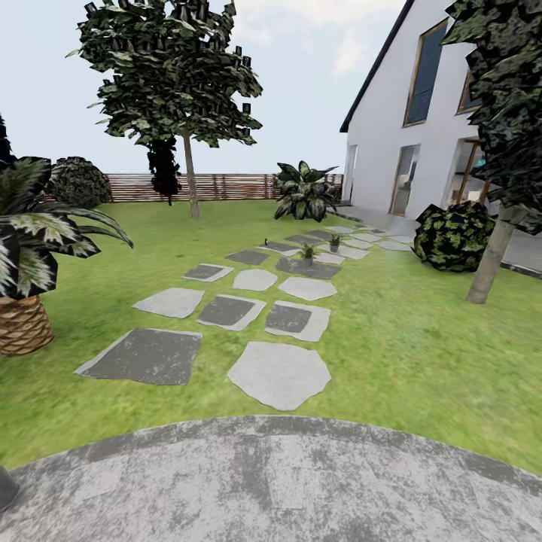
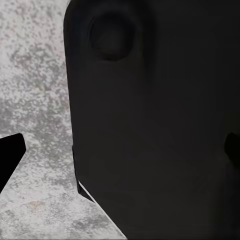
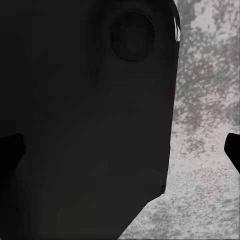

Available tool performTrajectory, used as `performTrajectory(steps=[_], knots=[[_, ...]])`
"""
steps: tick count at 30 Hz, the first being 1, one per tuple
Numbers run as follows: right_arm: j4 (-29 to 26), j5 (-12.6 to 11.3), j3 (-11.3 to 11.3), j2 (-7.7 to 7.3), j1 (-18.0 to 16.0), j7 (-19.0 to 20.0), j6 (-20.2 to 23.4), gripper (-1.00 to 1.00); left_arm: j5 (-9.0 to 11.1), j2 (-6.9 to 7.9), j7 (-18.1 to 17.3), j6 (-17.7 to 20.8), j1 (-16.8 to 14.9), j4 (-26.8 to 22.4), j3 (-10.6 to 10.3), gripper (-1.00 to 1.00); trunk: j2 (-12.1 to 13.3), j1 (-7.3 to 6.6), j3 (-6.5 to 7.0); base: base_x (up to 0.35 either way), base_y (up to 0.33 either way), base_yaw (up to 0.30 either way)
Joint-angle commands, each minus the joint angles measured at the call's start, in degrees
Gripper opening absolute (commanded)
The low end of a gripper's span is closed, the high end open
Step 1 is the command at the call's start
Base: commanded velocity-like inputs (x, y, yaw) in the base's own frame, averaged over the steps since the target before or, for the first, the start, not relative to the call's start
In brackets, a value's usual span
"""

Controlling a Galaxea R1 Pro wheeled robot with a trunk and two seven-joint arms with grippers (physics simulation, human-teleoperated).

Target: Pick up the pesticide atomizer in the garden and spray insectifuge to fully cover both potted plants in the garden.

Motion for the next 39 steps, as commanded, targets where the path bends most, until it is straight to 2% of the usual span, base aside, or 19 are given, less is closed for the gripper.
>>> performTrajectory(steps=[1,7,12,15,23,27,28,32,34,39], knots=[[-0.3,0.0,0.1,0.33,-0.3,-0.2,-0.1,1.0,-0.1,-0.18,-0.3,0.0,0.3,0.3,-0.1,1.0,0.0,0.0,-0.03,0.0,0.0,0.0],[-2.0,0.0,0.1,1.93,-1.4,-0.2,-0.1,1.0,-0.1,-0.18,-0.3,0.0,0.5,0.9,0.1,1.0,0.0,0.0,-0.03,0.0,0.0,0.0],[-2.3,0.1,0.1,2.01,-2.8,-0.3,-0.9,1.0,-0.3,-0.11,-0.3,-0.4,0.3,-0.2,-0.1,1.0,0.0,0.0,-0.03,0.0,0.0,0.0],[-2.3,0.1,0.0,1.58,-2.8,-0.3,-1.9,1.0,-0.4,-0.09,0.2,-1.4,0.2,-1.2,-0.2,1.0,0.0,0.0,-0.03,0.0,0.0,0.0],[-4.0,0.0,-0.2,-1.0,-2.9,-0.4,-4.4,1.0,-0.6,0.0,0.3,-4.0,-0.2,-3.8,-0.2,1.0,0.0,0.0,-0.03,0.0,0.0,0.0],[-5.3,0.0,-0.3,-2.27,-2.9,-0.4,-5.7,1.0,-0.5,-0.09,0.3,-5.3,-1.4,-5.1,-0.2,1.0,0.0,0.0,-0.03,0.0,0.0,0.0],[-13.6,-0.1,-0.4,-2.4,-2.9,-0.4,-28.2,1.0,-0.5,-0.12,0.3,-15.0,-2.8,-12.5,-0.2,1.0,0.0,0.0,-0.03,0.0,0.0,0.0],[-18.2,-0.2,-0.4,-2.57,-2.9,-0.3,-28.1,1.0,-0.6,-0.22,0.2,-15.0,-4.2,-15.9,-0.2,1.0,0.0,0.0,-0.03,0.0,0.0,0.0],[-22.0,-0.3,-0.4,-2.55,-3.0,-0.3,-28.1,1.0,-0.7,-0.05,0.2,-15.0,-4.7,-19.9,-0.4,1.0,0.0,0.0,-0.03,0.0,0.0,0.0],[-25.9,-0.2,-0.4,-2.62,-3.2,-0.3,-28.1,1.0,-0.9,0.54,0.1,-15.0,-4.9,-25.7,-0.5,1.0,0.0,0.0,-0.03,0.0,0.0,0.0]])
